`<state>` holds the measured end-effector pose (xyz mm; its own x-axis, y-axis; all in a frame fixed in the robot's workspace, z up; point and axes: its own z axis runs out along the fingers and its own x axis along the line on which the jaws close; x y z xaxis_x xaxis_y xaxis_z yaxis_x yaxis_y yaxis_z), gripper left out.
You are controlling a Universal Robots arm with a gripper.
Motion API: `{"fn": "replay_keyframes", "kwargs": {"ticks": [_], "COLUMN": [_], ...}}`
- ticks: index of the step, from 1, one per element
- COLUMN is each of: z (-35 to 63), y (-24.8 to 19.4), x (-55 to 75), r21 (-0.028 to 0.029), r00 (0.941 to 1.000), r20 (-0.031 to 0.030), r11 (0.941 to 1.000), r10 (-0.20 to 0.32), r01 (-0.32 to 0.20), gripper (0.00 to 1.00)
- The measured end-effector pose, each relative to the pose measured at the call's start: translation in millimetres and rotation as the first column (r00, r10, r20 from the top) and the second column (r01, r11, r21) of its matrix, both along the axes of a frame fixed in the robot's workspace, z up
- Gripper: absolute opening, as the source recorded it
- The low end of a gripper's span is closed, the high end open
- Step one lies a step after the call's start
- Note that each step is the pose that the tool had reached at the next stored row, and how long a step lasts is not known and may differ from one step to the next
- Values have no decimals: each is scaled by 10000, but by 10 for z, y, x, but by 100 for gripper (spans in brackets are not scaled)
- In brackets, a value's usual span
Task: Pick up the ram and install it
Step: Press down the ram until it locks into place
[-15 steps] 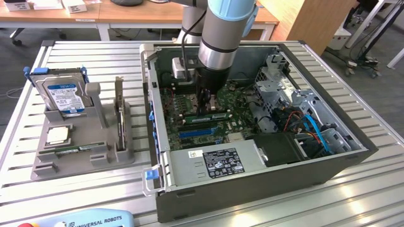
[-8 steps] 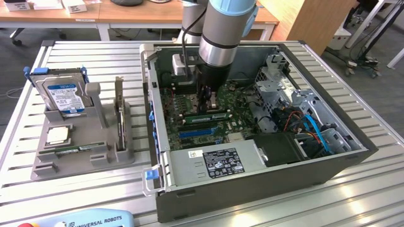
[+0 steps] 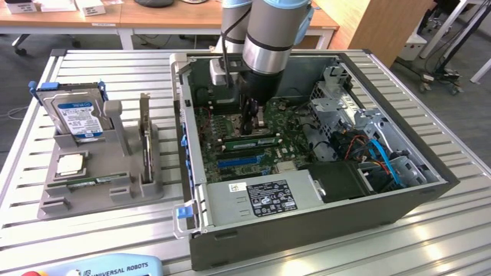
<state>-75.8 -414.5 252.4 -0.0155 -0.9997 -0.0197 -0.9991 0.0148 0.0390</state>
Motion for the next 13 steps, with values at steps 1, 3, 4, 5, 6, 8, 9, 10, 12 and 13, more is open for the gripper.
{"fn": "replay_keyframes", "kwargs": {"ticks": [1,3,4,5,6,8,9,10,12,13], "z": [20,55,73,91,108,147,163,177,183,183], "y": [0,0,0,0,0,0,0,0,0,0], "x": [0,0,0,0,0,0,0,0,0,0], "r21": [0,0,0,0,0,0,1,0,2,3], "r00": [10000,10000,10000,10000,10000,10000,10000,10000,10000,10000], "r20": [0,0,0,0,0,0,0,0,1,1], "r11": [10000,10000,10000,10000,10000,10000,10000,10000,10000,10000], "r10": [0,0,0,0,0,1,0,1,0,1], "r01": [0,0,0,0,0,-1,0,-1,0,-1], "gripper": [10,10,10,10,10,10,10,10,10,10]}}
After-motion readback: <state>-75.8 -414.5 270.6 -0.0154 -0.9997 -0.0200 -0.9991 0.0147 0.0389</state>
